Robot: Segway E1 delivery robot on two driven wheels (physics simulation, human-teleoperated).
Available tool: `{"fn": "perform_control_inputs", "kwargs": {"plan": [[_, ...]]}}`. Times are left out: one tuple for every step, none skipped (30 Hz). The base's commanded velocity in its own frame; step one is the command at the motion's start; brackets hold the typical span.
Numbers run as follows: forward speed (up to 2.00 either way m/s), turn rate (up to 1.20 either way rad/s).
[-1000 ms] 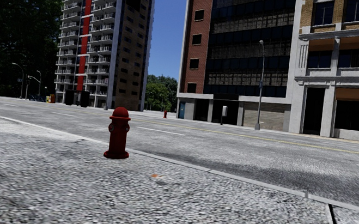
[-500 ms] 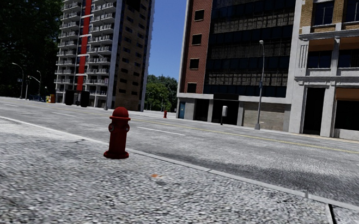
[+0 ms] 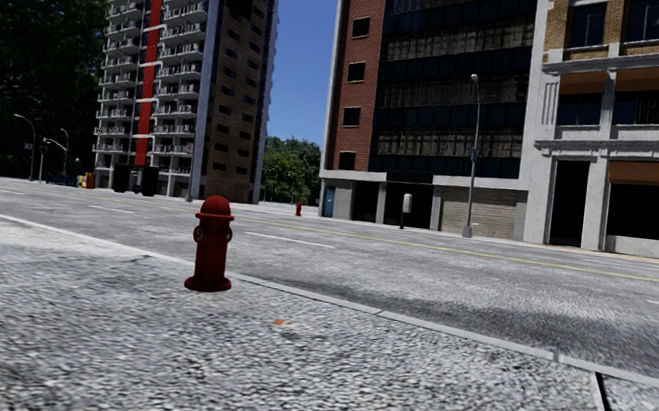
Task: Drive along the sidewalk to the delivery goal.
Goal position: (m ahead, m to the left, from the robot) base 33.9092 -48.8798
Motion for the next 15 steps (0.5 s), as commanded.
{"fn": "perform_control_inputs", "kwargs": {"plan": [[0.0,-1.2],[0.0,-1.2],[0.0,-1.2],[0.0,-1.2],[0.0,-1.2],[0.0,-1.2],[0.0,-1.2],[0.0,-1.2],[0.0,-1.2],[0.0,-1.2],[0.0,-1.2],[0.0,-1.2],[0.0,-1.2],[0.0,-1.2],[0.0,-1.2]]}}
